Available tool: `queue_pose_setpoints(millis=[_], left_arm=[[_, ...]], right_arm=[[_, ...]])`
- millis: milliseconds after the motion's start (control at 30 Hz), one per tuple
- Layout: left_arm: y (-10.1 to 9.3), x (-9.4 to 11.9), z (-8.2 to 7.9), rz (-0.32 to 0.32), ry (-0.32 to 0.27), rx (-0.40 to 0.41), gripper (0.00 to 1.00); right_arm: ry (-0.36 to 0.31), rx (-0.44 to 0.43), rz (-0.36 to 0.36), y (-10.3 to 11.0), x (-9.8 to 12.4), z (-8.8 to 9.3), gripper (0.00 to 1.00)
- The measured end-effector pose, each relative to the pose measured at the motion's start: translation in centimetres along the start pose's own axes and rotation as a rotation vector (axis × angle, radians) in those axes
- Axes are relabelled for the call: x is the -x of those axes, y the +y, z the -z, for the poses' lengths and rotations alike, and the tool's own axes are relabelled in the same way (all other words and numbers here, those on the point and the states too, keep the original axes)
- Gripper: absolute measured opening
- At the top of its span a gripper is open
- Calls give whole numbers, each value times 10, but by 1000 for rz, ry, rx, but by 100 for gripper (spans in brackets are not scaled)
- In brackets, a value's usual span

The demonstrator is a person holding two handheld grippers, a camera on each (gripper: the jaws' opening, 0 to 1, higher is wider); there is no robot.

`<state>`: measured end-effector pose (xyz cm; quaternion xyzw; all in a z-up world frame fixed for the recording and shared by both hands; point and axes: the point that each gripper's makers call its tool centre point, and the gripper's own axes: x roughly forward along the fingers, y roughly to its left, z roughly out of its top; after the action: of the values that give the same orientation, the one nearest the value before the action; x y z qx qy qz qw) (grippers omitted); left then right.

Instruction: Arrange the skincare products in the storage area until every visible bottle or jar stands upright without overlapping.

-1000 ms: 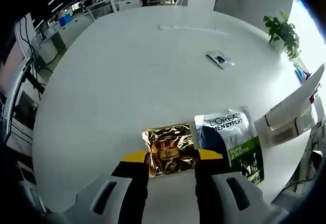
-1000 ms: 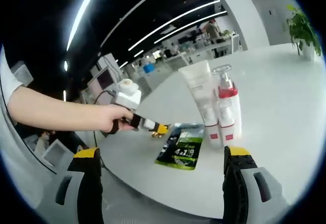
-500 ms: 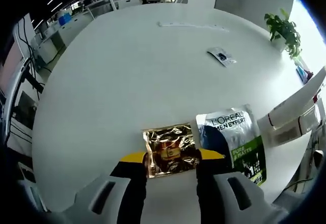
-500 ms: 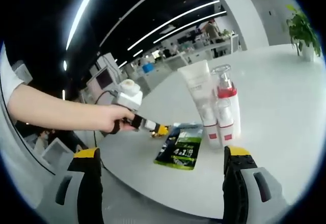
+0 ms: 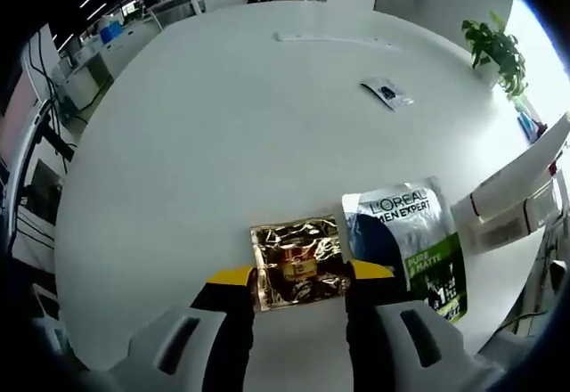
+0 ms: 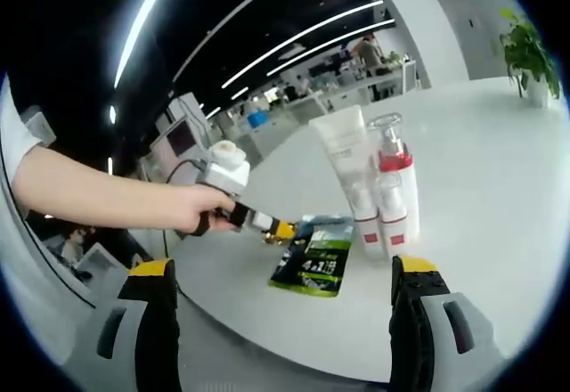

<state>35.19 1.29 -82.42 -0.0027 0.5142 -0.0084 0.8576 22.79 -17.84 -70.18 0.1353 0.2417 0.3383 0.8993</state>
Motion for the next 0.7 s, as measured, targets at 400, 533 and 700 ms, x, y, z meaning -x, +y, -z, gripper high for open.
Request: queue_pose_setpoints(millis=[400,533,700], left_arm=[[2,5,-1,2,-4,7,47],[2,9,-1,12,-8,19,48],[-2,18,5,64,-20,46,57]], right_arm=[[3,3,-5,1,0,0,100],[8,6,-8,2,-1,0,100],[13,12,-9,2,-1,1,100]])
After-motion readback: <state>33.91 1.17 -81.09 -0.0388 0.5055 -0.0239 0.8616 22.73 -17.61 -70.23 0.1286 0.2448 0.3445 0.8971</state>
